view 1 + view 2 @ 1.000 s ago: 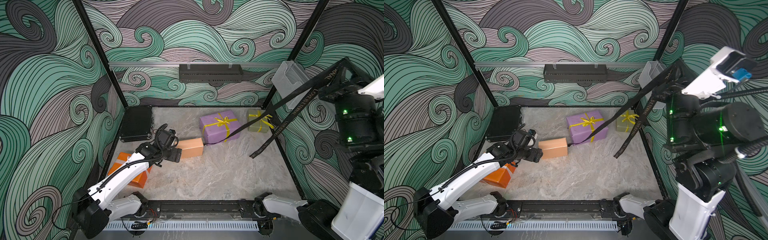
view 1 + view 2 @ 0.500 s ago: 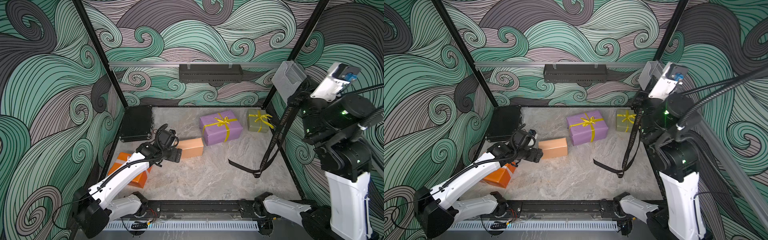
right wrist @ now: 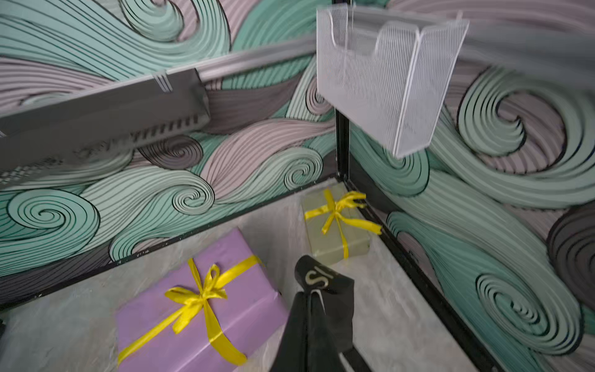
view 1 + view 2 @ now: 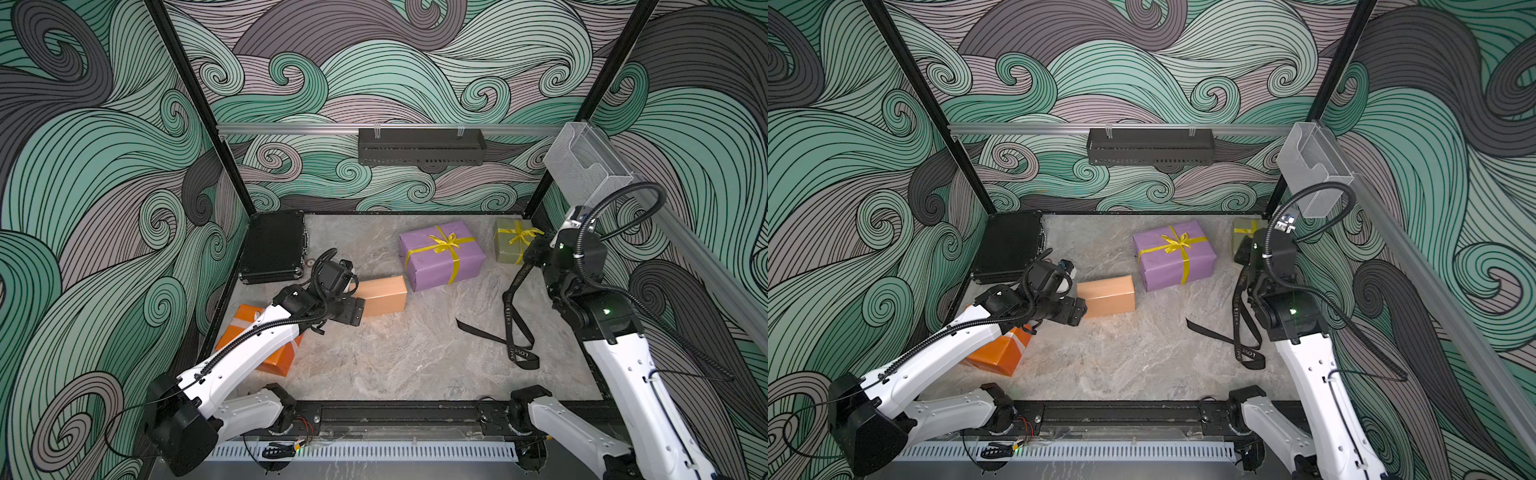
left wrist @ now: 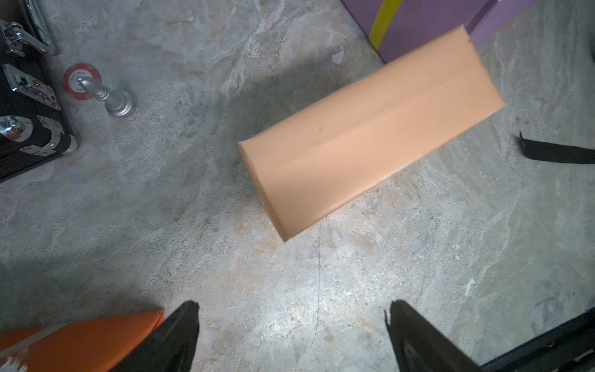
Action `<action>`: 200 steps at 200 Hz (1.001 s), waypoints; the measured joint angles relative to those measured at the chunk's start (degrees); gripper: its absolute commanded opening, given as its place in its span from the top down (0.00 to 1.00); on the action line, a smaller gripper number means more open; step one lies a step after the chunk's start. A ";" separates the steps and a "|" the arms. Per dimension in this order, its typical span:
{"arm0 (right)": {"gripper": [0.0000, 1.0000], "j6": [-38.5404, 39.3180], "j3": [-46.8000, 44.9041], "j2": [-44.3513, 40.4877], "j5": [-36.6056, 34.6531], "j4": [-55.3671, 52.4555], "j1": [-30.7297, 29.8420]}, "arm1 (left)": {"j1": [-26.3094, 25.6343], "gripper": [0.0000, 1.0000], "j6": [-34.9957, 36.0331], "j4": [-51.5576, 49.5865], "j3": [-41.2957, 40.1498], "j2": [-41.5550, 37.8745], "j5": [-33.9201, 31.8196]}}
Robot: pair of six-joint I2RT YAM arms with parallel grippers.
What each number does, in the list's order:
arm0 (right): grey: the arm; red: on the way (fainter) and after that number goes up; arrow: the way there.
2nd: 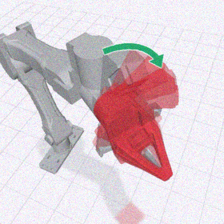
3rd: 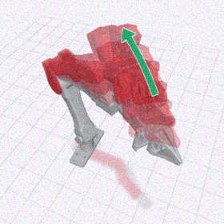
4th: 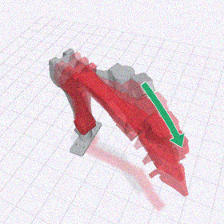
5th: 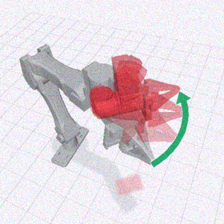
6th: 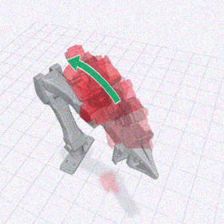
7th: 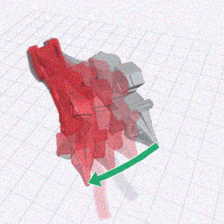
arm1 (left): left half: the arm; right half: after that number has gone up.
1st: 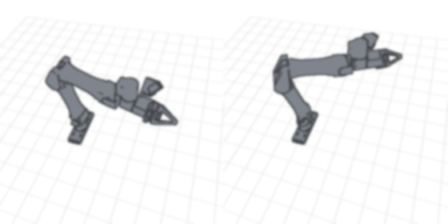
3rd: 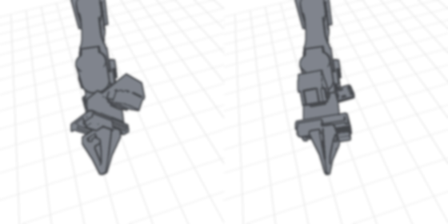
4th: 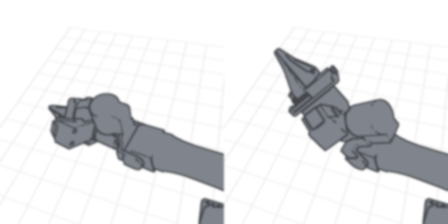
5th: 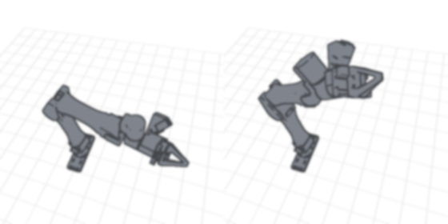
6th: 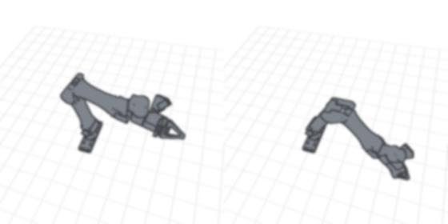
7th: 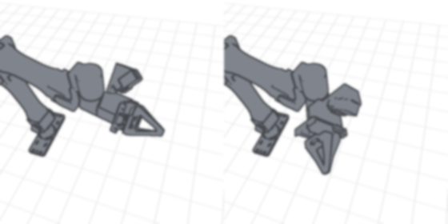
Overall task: Untie the ribbon bows on the gift boxes
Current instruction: Place the ribbon at the center of the board.
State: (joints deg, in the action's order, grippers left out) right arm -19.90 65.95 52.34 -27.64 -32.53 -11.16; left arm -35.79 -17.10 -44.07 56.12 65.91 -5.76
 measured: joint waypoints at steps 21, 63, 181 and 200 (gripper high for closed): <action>1.00 -6.14 -9.03 -1.88 3.72 -0.28 3.43 | -0.15 0.08 0.00 0.00 0.00 0.00 0.00; 1.00 -15.56 -21.27 -7.96 6.84 -1.77 8.57 | -0.35 0.08 0.00 0.00 0.00 0.00 0.00; 0.31 -34.64 -31.19 -3.78 7.19 -14.19 9.53 | -0.39 0.02 0.07 0.00 0.00 -0.02 0.00; 0.14 -34.91 -31.19 -0.52 6.97 -14.53 9.53 | -0.81 0.01 0.20 0.02 -0.07 -0.24 -0.04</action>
State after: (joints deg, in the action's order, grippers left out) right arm -54.81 34.76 51.81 -20.67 -47.07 -1.63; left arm -36.60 -16.91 -44.05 56.05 65.67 -5.80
